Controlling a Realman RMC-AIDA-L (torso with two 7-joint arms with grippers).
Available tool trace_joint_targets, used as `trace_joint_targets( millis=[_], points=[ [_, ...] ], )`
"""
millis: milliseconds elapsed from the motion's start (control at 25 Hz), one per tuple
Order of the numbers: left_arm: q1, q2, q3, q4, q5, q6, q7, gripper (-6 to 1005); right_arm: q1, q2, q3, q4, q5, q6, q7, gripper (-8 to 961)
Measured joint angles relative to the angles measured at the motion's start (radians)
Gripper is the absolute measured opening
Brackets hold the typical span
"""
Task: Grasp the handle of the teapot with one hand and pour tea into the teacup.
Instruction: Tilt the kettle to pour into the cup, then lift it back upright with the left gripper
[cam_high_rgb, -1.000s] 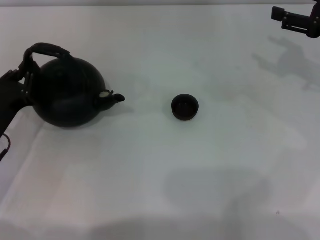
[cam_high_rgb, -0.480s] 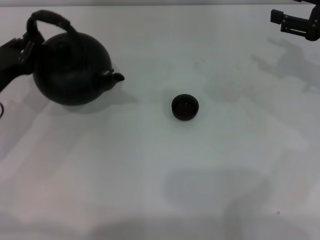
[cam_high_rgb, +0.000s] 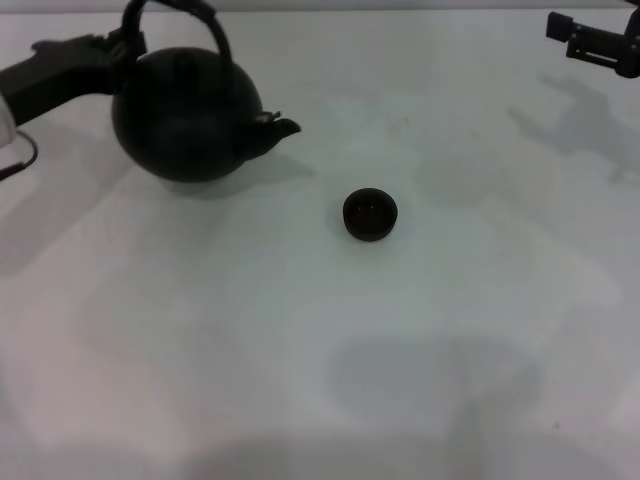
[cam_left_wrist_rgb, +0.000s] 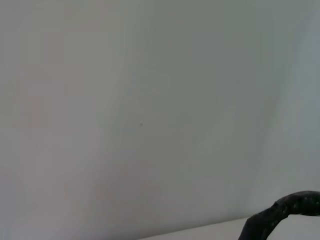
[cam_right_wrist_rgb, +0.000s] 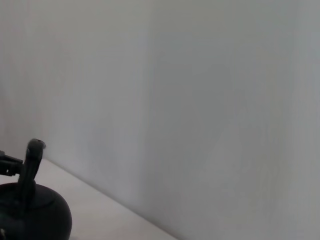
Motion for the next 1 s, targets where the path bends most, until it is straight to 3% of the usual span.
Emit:
trace_joint_targets(
  millis=[240,600,1000],
  points=[
    [0.029,0.000,0.179,0.204,0.126,0.123,-0.187,150,-0.002,-0.001,0.029,-0.002,0.014,0.009,-0.001,788],
    [0.097,-0.004,0.418,0.472,0.500,0.265,-0.516,151,-0.010,-0.005,0.099,-0.002,0.030,0.013,-0.018,786],
    [0.136,-0.004,0.538,0.622,0.740,0.294,-0.734,150,-0.020,-0.005,0.202,-0.005,0.067,0.066,-0.026,785]
  ],
)
